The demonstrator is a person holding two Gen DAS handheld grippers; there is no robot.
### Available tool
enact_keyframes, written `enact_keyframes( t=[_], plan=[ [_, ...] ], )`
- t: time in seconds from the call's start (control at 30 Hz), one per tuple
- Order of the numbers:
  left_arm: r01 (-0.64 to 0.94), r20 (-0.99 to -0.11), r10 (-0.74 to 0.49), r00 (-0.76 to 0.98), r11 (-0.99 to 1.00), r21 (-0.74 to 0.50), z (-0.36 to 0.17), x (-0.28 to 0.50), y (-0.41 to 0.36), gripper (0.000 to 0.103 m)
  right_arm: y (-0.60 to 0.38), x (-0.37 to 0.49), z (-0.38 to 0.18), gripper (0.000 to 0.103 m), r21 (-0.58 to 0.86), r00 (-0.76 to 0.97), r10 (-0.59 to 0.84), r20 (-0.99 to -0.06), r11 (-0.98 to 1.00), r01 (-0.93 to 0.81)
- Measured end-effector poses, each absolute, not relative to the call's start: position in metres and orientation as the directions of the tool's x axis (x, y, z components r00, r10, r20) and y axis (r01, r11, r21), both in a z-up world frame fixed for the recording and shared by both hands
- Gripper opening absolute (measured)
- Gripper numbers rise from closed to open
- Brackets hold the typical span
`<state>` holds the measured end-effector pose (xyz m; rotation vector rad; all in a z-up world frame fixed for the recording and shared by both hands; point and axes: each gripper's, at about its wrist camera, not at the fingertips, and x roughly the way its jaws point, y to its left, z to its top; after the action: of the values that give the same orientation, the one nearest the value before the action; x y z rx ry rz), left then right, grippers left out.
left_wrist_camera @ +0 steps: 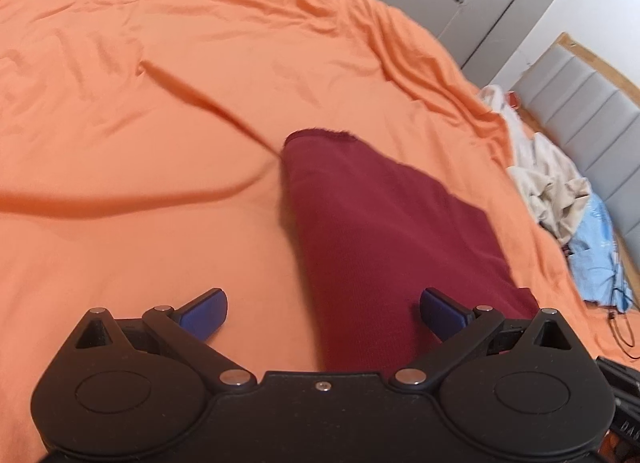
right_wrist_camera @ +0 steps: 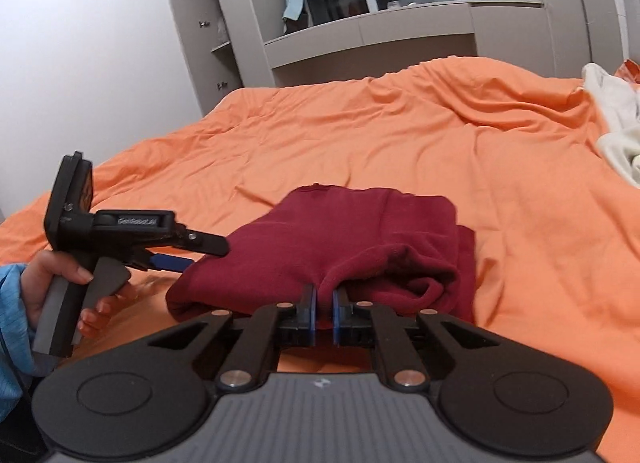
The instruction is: Fold small clothes
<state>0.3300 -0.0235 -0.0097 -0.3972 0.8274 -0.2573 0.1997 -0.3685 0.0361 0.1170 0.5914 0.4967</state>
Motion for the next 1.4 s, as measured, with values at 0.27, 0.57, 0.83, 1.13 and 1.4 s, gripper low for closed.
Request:
enact_keyframes(
  t=[0.27, 0.57, 0.83, 1.13, 1.4],
  plan=[
    [0.100, -0.700, -0.368, 0.612, 0.914, -0.393, -0.017, 0.331, -0.034, 0.102, -0.366, 0.206, 0.026, 0.015, 0.262, 0.651, 0.516, -0.556, 0.853, -0.452],
    [0.106, -0.706, -0.356, 0.612, 0.922, -0.373, -0.021, 0.332, -0.035, 0.103, -0.412, 0.217, 0.030, 0.081, 0.333, 0.766, 0.414, -0.492, 0.902, -0.273],
    [0.109, -0.705, -0.345, 0.619, 0.927, -0.359, -0.021, 0.332, -0.037, 0.103, -0.428, 0.269, 0.014, 0.058, 0.408, 0.807, 0.330, -0.490, 0.905, -0.123],
    [0.109, -0.704, -0.340, 0.623, 0.930, -0.352, -0.021, 0.331, -0.040, 0.103, -0.402, 0.302, -0.008, 0.035, 0.380, 0.766, 0.337, -0.547, 0.915, -0.132],
    [0.111, -0.704, -0.341, 0.623, 0.929, -0.352, -0.021, 0.331, -0.039, 0.103, -0.396, 0.292, -0.005, 0.008, 0.334, 0.751, 0.316, -0.579, 0.933, -0.136]
  ],
)
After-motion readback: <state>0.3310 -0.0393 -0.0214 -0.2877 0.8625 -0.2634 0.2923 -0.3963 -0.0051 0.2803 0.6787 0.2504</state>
